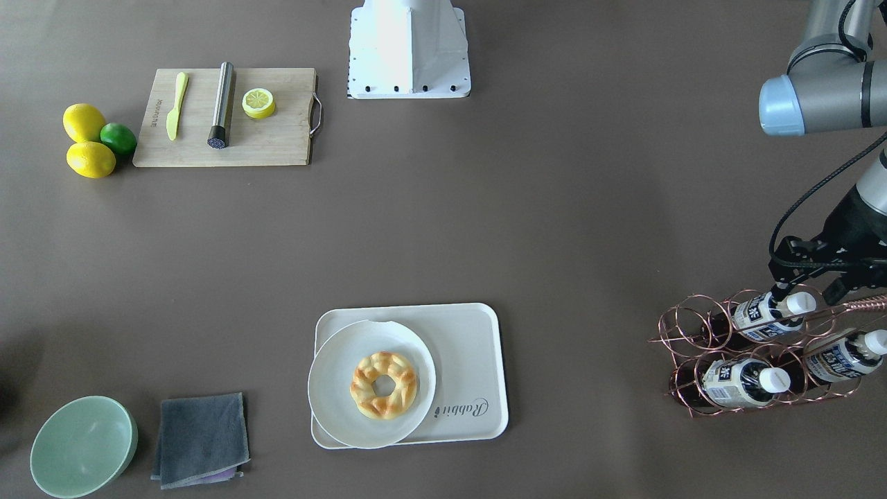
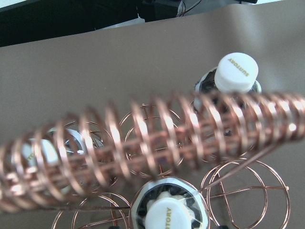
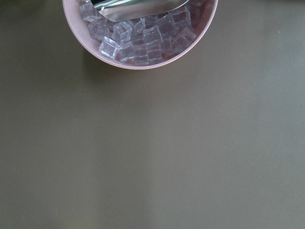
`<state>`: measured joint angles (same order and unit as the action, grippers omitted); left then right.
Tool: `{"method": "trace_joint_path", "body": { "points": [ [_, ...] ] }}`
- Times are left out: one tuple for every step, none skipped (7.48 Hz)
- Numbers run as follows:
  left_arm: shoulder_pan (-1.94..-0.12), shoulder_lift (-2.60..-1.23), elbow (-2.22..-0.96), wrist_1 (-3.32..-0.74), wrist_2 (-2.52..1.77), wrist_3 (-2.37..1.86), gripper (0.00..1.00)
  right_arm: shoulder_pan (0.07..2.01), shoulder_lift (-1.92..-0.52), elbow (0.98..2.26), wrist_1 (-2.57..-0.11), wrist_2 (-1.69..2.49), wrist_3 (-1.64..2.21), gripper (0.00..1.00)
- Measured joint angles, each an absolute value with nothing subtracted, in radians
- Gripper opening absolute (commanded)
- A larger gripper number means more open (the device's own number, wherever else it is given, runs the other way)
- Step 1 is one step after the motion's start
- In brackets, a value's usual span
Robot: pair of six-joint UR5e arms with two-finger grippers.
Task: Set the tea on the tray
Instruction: 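Reach the left gripper down to a tea bottle in the copper rack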
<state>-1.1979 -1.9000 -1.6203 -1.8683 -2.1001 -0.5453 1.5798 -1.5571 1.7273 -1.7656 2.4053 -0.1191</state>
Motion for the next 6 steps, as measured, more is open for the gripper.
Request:
{"method": "trace_joint_path", "body": {
  "points": [
    [-1.200, -1.911, -1.606, -1.873, -2.100, -0.545, 0.73, 1.578, -1.555, 1.727, -1.766, 2.405, -0.116, 1.00],
    [-1.202, -1.921, -1.594, -1.875, -2.100, -0.545, 0.71, 1.576, -1.552, 1.727, -1.766, 2.405, -0.114, 1.00],
    [-1.206, -1.930, -1.579, -1.877, -2.100, -0.545, 0.66, 1.573, -1.551, 1.727, -1.766, 2.405, -0.113, 1.00],
    [-1.208, -1.934, -1.566, -1.884, -2.100, -0.545, 0.63, 1.570, -1.548, 1.727, -1.766, 2.404, -0.112, 1.00],
    [-1.210, -1.935, -1.557, -1.896, -2.101, -0.548, 0.64, 1.569, -1.547, 1.727, -1.766, 2.404, -0.112, 1.00],
    [-1.211, -1.936, -1.555, -1.903, -2.101, -0.552, 0.68, 1.567, -1.547, 1.727, -1.766, 2.404, -0.112, 1.00]
  ]
}}
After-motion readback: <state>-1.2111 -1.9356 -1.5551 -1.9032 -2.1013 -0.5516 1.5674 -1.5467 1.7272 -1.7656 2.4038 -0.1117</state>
